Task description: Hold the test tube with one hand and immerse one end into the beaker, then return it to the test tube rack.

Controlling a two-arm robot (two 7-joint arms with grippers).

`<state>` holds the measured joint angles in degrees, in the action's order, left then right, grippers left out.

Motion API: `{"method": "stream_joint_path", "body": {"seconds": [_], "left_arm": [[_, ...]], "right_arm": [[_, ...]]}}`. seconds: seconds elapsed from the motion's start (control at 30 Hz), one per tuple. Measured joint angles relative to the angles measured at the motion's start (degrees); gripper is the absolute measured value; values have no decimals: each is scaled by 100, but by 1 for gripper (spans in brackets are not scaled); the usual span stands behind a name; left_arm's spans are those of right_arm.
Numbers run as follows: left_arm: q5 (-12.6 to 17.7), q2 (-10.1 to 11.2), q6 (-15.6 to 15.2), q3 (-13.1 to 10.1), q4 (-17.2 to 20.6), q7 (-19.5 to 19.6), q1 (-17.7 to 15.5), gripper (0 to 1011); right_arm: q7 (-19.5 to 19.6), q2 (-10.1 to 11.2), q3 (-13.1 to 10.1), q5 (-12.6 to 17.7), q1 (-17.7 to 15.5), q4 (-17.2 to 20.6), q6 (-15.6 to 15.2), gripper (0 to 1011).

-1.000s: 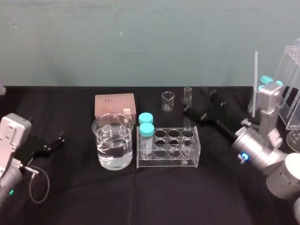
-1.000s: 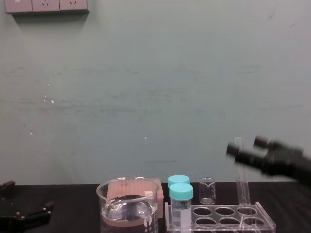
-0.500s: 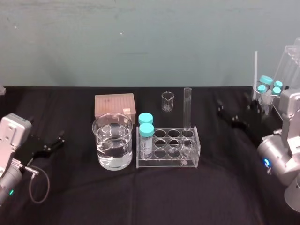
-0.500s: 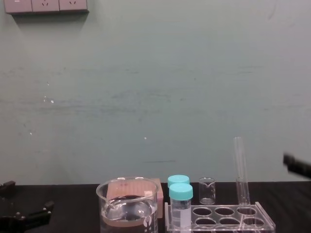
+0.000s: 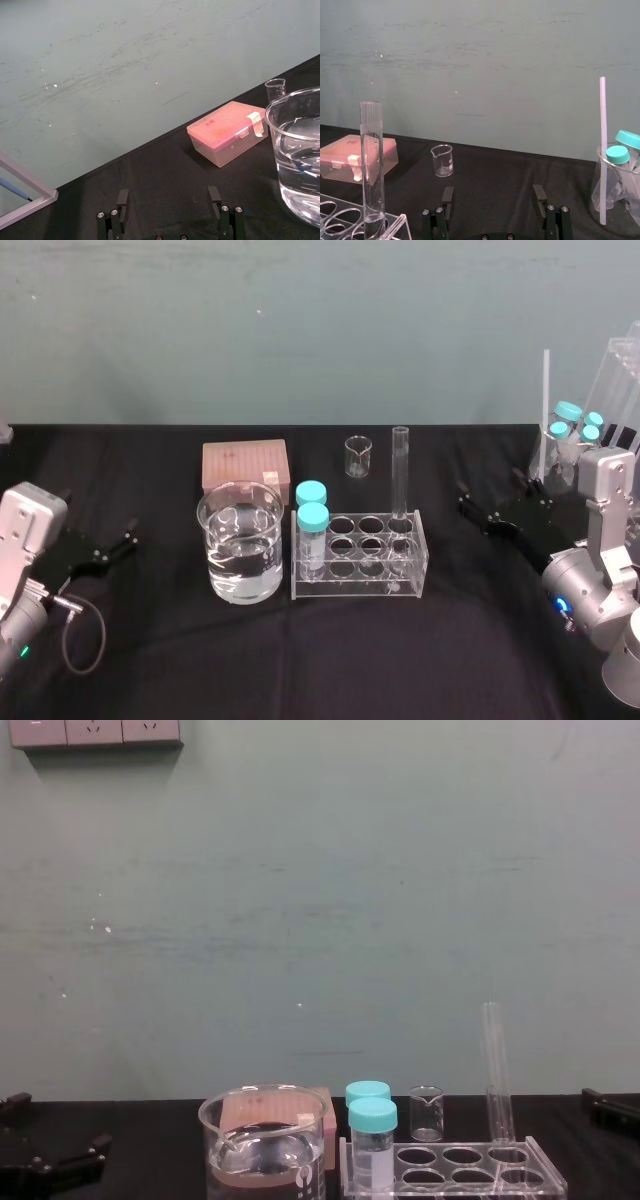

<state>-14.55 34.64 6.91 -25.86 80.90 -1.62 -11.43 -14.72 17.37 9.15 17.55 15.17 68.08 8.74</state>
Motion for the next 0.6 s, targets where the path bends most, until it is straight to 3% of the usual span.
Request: {"method": "stream_joint_path", "body": {"seconds": [0.6], "left_arm": [[0,0,0,0,0,0,0,1000]], "right_arm": [[11,8,-10,12,-1,22,29,1002]]}}
